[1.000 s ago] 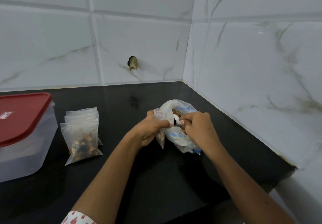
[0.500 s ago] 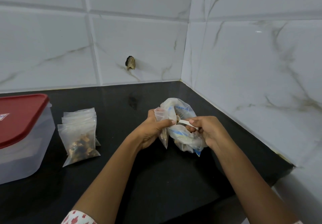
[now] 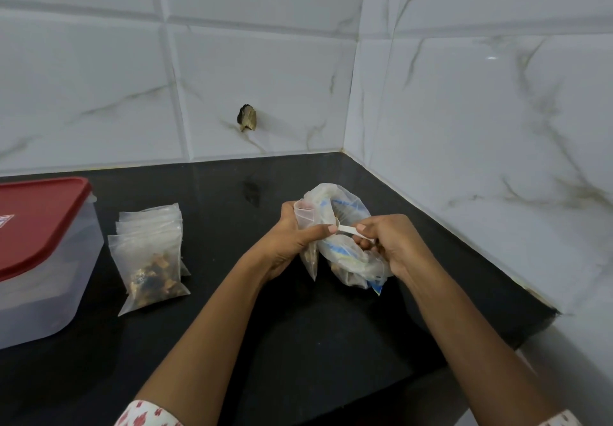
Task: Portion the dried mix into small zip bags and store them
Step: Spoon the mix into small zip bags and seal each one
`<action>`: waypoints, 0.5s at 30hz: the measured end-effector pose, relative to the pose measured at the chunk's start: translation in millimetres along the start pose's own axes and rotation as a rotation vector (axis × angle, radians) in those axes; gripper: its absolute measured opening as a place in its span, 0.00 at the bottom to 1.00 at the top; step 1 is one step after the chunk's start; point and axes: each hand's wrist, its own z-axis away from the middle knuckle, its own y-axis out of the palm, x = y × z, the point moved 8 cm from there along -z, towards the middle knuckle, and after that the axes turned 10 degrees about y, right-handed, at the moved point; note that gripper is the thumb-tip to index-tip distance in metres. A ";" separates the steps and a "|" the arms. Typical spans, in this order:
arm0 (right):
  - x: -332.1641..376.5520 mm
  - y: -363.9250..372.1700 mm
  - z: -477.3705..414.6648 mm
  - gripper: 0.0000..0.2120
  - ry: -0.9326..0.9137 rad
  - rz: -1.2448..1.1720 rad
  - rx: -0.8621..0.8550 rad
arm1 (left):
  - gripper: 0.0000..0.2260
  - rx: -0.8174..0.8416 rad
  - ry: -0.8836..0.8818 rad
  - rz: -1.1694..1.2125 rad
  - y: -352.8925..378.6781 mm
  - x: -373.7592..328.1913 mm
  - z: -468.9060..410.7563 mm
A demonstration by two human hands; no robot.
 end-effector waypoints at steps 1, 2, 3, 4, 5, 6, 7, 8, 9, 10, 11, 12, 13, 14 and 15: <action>0.1 0.4 -0.6 0.07 -0.002 0.005 0.001 | 0.30 0.007 -0.002 -0.016 -0.2 0.5 0.0; -1.1 0.9 -1.0 0.07 0.015 -0.032 0.023 | 0.30 0.010 -0.007 -0.023 -1.0 1.0 0.1; -2.5 1.0 -2.0 0.06 0.035 -0.095 0.054 | 0.31 0.010 -0.012 -0.023 -1.9 1.3 0.1; -3.2 0.0 -2.4 0.06 0.051 -0.152 0.076 | 0.32 0.005 -0.017 -0.023 -3.3 1.8 -0.2; -3.3 -2.1 -3.0 0.06 0.060 -0.194 0.087 | 0.33 -0.005 -0.019 -0.033 -5.1 2.3 -1.0; -3.3 -4.1 -3.1 0.06 0.064 -0.218 0.092 | 0.34 -0.016 -0.023 -0.057 -7.7 2.9 -2.1; -3.6 -5.8 -3.6 0.06 0.067 -0.228 0.093 | 0.35 -0.023 -0.027 -0.088 -10.0 3.1 -3.0; -3.7 -7.5 -3.3 0.07 0.068 -0.233 0.091 | 0.36 -0.027 -0.033 -0.120 -12.2 3.0 -3.6; -3.4 -9.1 -2.7 0.08 0.065 -0.239 0.086 | 0.38 -0.029 -0.035 -0.155 -13.9 2.6 -4.1; -2.9 -10.6 -2.0 0.08 0.058 -0.250 0.084 | 0.39 -0.031 -0.032 -0.202 -15.7 1.5 -4.4; -1.8 -12.7 -1.6 0.09 0.049 -0.263 0.082 | 0.39 -0.040 -0.019 -0.268 -17.5 -1.6 -4.5; -0.4 -15.2 -0.3 0.09 0.039 -0.270 0.077 | 0.39 -0.060 0.006 -0.351 -20.0 -6.6 -4.0; 1.0 -18.0 1.0 0.10 0.029 -0.267 0.072 | 0.38 -0.084 0.044 -0.433 -22.0 -13.5 -3.6; 2.2 -20.7 2.5 0.10 0.021 -0.257 0.068 | 0.36 -0.099 0.092 -0.490 -22.5 -20.8 -3.0; 3.6 -22.7 4.1 0.09 0.013 -0.247 0.071 | 0.34 -0.098 0.136 -0.512 -21.4 -26.9 -2.2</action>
